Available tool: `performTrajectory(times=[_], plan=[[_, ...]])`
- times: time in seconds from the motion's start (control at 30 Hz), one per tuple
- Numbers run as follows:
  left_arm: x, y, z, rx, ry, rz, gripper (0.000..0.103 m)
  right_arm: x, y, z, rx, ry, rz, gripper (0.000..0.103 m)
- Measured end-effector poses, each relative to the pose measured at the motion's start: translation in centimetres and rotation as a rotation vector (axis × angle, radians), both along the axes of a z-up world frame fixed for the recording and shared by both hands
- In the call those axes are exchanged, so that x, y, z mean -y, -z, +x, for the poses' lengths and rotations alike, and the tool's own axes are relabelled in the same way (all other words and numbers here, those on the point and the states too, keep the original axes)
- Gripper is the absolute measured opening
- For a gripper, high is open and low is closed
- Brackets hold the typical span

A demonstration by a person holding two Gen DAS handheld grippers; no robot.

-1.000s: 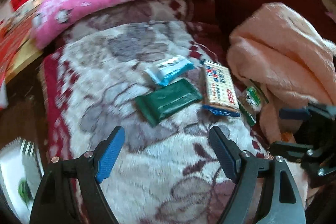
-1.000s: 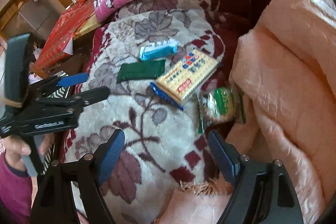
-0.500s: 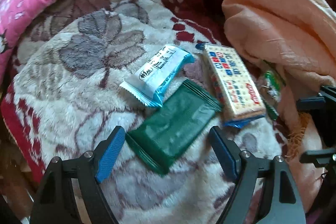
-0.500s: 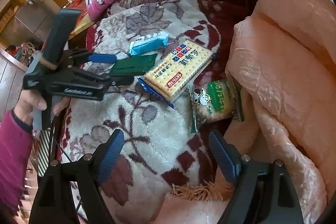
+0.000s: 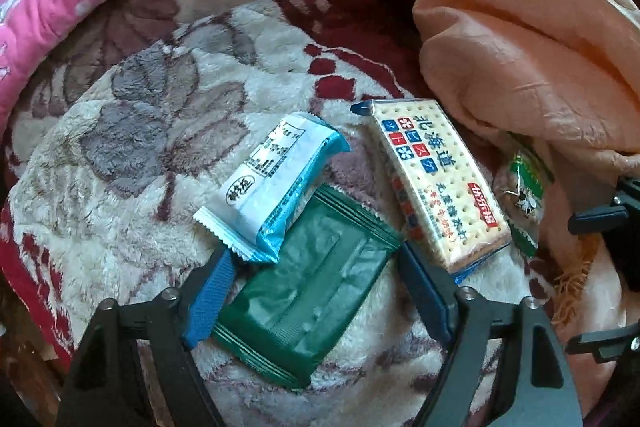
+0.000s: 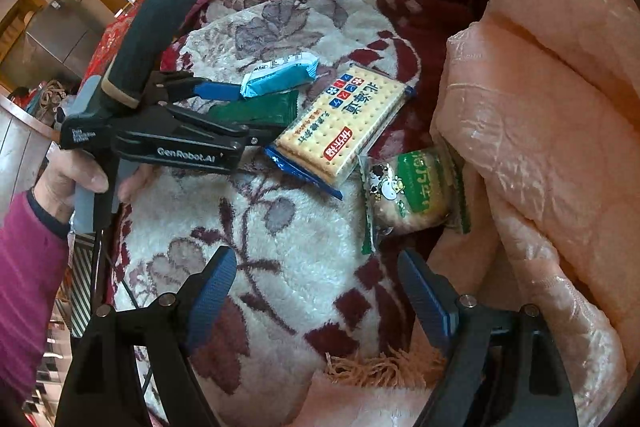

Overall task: Organize snacks
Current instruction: 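Grasp the dark green packet with the left gripper while the right grasps the light blue packet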

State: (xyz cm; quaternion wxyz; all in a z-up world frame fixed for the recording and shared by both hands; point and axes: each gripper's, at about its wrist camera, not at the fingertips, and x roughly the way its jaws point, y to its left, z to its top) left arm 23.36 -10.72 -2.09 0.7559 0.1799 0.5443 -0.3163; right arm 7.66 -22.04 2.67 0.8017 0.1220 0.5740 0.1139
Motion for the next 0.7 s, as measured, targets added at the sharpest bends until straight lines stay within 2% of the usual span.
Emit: performTrajectory(times=[0.03,0.1,0.33,0.5,0.57,0.7], plan=[[-0.1,-0.1,-0.3,0.007,0.004,0.002,0.057,0.0,0.0,0.0,0.001,0.001,0.001,0.086],[-0.6,-0.5,-1.0,0.024,0.006,0.012,0.045,0.1,0.0,0.0,0.000,0.006,0.000,0.086],[-3.5,-2.0,-2.4,0.024,-0.099,-0.038,0.042,-0.4,-0.1,-0.1,-0.002,-0.010,0.000,0.086],[-6.7,-3.4,-4.8,0.043,-0.225,-0.022,0.042,-0.7,-0.6,0.4,0.015,0.001,0.026,0.086],[-7.8,-3.8,-5.6,0.051,-0.287,-0.020,0.042,-1.2,-1.1,1.2,0.044,-0.005,0.043,0.087],[-9.4,-4.7,-8.0,0.091,-0.390,0.010,0.042,-3.2,-1.9,4.9,0.113,-0.074,0.002,0.087]])
